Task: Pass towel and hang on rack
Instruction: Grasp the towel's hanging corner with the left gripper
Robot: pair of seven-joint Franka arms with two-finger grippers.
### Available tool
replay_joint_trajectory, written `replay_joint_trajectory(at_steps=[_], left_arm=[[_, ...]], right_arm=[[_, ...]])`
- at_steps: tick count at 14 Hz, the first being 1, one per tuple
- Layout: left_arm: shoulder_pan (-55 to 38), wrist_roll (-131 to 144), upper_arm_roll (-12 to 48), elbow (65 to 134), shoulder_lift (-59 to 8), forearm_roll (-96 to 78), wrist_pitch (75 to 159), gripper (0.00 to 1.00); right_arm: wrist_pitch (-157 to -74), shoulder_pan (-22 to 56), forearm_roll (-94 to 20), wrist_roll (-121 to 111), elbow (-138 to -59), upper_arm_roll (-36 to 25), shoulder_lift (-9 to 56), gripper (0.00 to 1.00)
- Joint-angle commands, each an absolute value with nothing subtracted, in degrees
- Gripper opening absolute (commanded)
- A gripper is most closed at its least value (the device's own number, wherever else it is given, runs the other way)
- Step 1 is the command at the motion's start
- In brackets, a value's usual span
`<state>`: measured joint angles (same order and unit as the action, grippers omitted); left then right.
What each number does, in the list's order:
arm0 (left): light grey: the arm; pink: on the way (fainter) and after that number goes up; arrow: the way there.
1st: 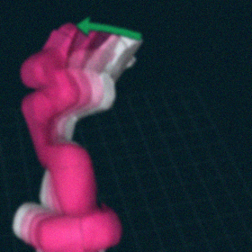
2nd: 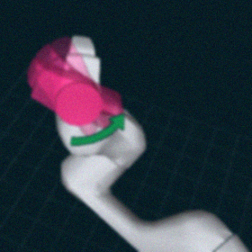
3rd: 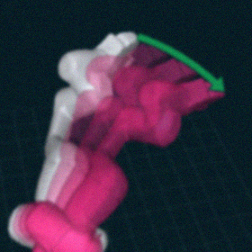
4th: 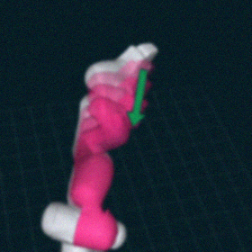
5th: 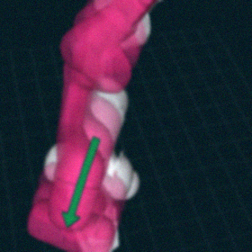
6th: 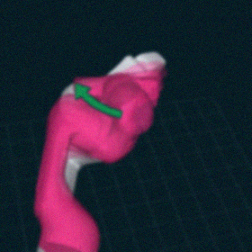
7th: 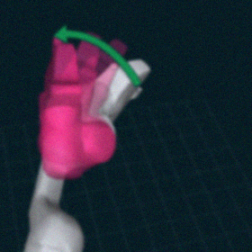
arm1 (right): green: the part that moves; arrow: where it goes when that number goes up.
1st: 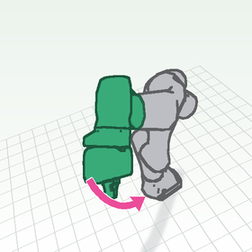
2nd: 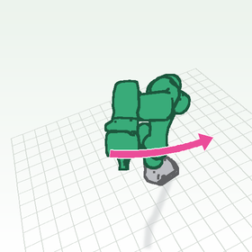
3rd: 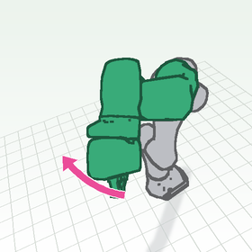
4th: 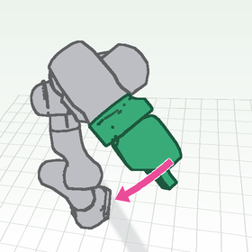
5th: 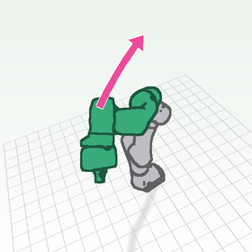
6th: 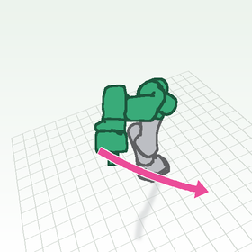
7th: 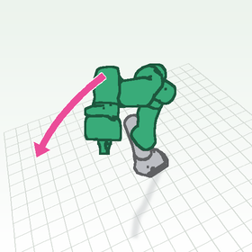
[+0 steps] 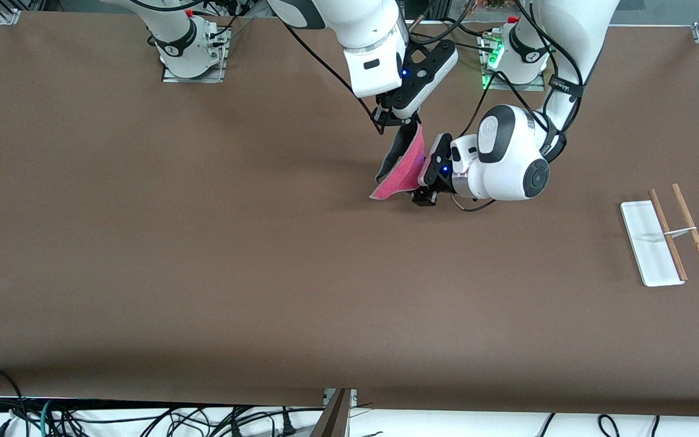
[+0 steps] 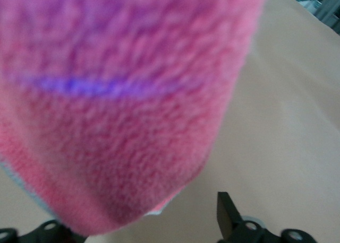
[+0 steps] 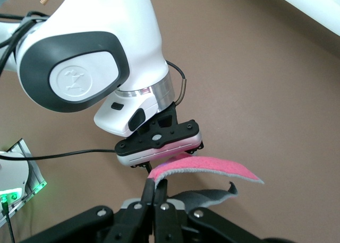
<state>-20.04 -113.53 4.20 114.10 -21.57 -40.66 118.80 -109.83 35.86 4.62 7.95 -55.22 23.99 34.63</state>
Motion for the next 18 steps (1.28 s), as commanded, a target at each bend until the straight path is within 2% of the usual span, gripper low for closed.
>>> replay_joint_trajectory(at_steps=[1, 2, 3, 4, 5, 8, 17, 18], left_arm=[[-20.0, -114.1, 4.5, 114.2, -19.3, -37.6, 116.5, 0.87], [-20.0, -114.3, 4.5, 114.2, -19.4, -37.4, 115.8, 0.7], [-20.0, -114.3, 4.5, 114.2, -19.4, -36.8, 115.6, 0.31], [-20.1, -113.9, 4.5, 114.0, -19.5, -35.3, 115.6, 0.13], [-20.1, -113.9, 4.5, 114.2, -19.9, -35.2, 115.6, 0.08], [-19.9, -113.8, 4.4, 114.3, -21.1, -35.5, 116.2, 0.0], [-15.5, -113.8, 3.2, 114.1, -17.8, -31.6, 112.0, 0.0], [-14.9, -113.6, 3.2, 114.1, -17.4, -31.6, 110.9, 0.0]], right_arm=[[-110.0, 35.5, 4.1, 7.3, -55.3, 24.3, 34.0, 0.0], [-110.0, 35.5, 4.1, 7.3, -55.3, 24.3, 34.0, 0.0], [-110.0, 35.5, 4.1, 7.4, -55.3, 24.3, 34.0, 0.0], [-110.0, 35.5, 4.1, 7.4, -55.3, 24.3, 34.0, 0.0], [-110.0, 35.4, 4.1, 7.4, -55.3, 24.3, 34.0, 0.0], [-110.0, 35.4, 4.1, 7.5, -55.3, 24.3, 34.0, 0.0], [-110.0, 35.2, 4.0, 8.0, -55.3, 24.3, 34.0, 0.0], [-110.0, 35.1, 4.0, 8.2, -55.3, 24.2, 34.0, 0.19]])
